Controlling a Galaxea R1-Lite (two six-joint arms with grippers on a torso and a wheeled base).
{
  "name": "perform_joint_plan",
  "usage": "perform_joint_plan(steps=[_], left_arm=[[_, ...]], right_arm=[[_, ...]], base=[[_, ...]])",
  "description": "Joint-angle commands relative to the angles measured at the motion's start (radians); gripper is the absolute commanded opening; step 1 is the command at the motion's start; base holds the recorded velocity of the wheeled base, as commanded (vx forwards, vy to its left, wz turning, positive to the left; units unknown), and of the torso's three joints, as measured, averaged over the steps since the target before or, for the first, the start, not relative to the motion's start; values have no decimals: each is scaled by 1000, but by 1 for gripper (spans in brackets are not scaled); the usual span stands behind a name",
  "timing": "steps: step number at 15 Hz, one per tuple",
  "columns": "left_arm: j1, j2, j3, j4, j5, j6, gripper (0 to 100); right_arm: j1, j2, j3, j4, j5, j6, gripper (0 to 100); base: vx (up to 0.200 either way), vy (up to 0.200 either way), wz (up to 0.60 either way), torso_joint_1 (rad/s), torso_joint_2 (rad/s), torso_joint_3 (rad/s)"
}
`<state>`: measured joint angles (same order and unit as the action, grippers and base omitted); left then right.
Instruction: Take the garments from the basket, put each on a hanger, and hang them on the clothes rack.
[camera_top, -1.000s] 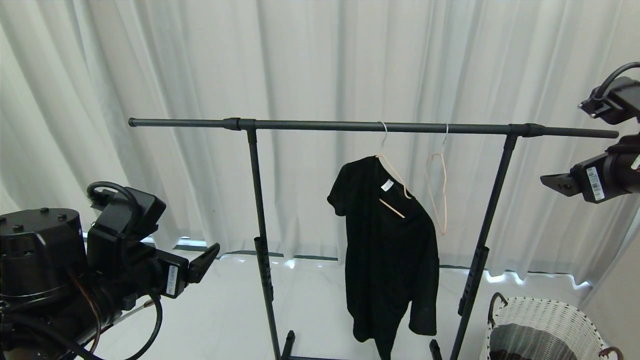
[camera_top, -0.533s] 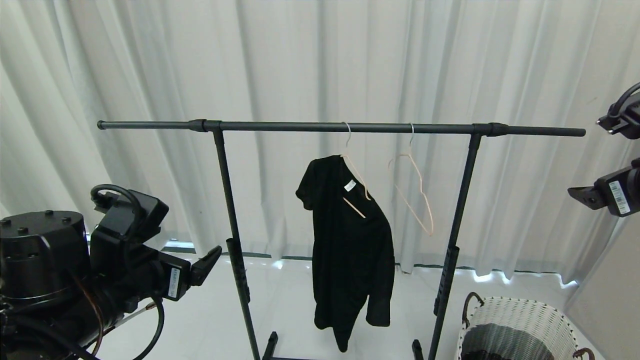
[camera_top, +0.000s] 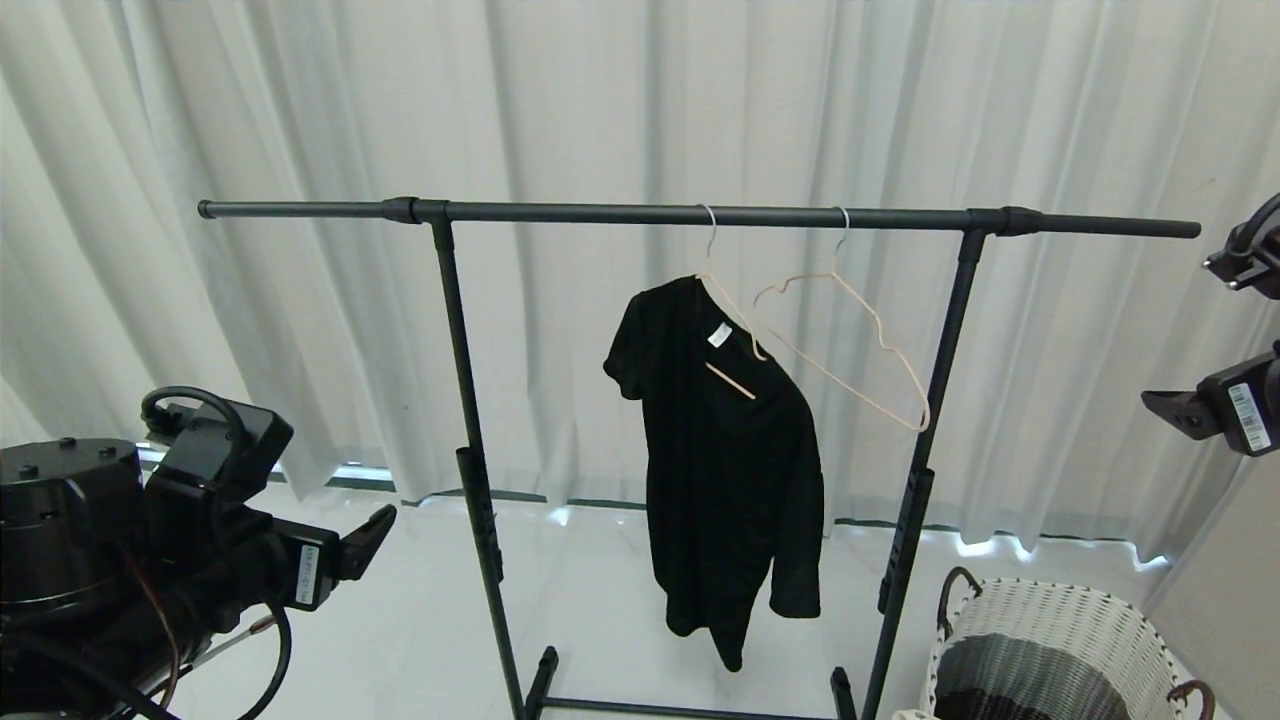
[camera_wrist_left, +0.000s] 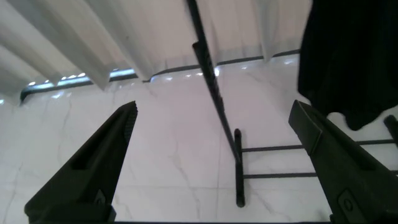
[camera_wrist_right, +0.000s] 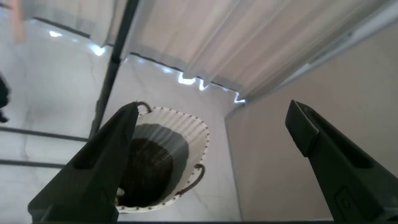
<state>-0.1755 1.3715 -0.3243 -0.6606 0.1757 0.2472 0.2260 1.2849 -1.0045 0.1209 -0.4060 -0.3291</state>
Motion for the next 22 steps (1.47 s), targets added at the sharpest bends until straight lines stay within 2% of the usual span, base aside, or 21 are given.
perform_joint_plan(steps=[1,5,13,17,18,21,22], left_arm=[[8,-5,11,-1,2,0,100],[7,-22,53,-1,2,0,100],[7,-34,73,-1,1,-2,100],[10,-28,70,-1,1,-2,100],[10,-26,67,-1,-1,-3,100],[8,-11,56,-1,-5,-3,100],[10,-8,54,-1,-5,-3,100]], right_arm=[[0,-9,15,-1,-1,-2,100],[-2,-9,20,-1,-1,-2,100],[-2,-10,119,-3,-4,-2,100],[-2,2,216,-106,-1,-2,100],[0,5,236,-122,7,-2,100],[0,24,303,-171,139,-7,100],[0,40,325,-171,142,-14,100]], base=[[0,0,0,-222,491,276],[0,0,0,-201,487,278],[0,0,0,-171,467,292],[0,0,0,-90,314,211],[0,0,0,-22,76,41],[200,0,0,-9,27,27],[200,0,0,-2,12,17]])
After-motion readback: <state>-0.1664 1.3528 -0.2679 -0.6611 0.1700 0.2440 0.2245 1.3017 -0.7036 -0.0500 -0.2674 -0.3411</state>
